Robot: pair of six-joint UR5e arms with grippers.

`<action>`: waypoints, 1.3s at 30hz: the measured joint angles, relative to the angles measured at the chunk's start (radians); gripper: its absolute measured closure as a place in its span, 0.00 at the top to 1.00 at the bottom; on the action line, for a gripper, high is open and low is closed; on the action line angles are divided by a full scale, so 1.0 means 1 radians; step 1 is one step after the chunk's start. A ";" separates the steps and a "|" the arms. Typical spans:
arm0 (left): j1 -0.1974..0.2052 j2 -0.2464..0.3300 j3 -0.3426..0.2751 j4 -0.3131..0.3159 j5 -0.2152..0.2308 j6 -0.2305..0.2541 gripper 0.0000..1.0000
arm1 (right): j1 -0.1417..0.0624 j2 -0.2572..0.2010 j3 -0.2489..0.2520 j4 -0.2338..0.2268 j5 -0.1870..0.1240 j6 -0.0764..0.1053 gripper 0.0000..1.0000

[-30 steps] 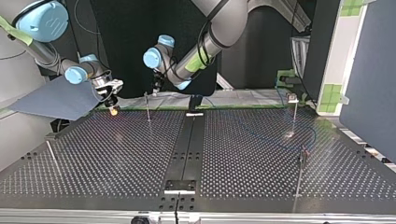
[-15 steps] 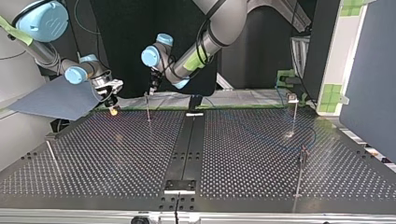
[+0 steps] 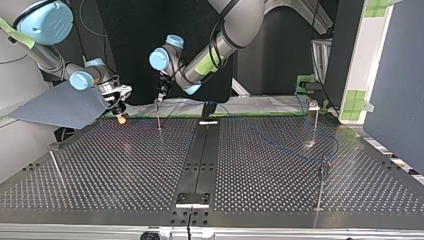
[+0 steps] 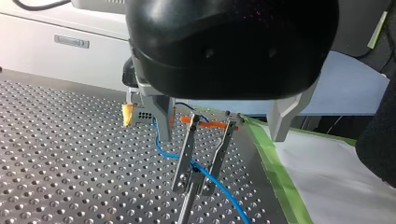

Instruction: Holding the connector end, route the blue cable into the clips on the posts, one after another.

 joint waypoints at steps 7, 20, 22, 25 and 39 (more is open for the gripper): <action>-0.004 0.001 0.000 -0.005 -0.005 0.000 1.00 | 0.000 0.000 0.000 0.004 0.000 -0.003 0.00; -0.005 0.057 -0.072 0.034 -0.010 -0.006 1.00 | 0.000 0.000 0.000 0.003 0.000 -0.001 0.00; -0.004 0.075 -0.091 0.052 -0.011 -0.006 1.00 | 0.000 0.000 0.000 0.004 0.000 -0.001 0.00; -0.006 0.104 -0.120 0.080 -0.016 -0.006 1.00 | 0.000 0.000 0.000 0.004 0.000 -0.001 0.00; -0.015 0.249 -0.265 0.226 -0.026 -0.041 1.00 | 0.000 0.000 0.000 0.003 -0.001 -0.001 0.00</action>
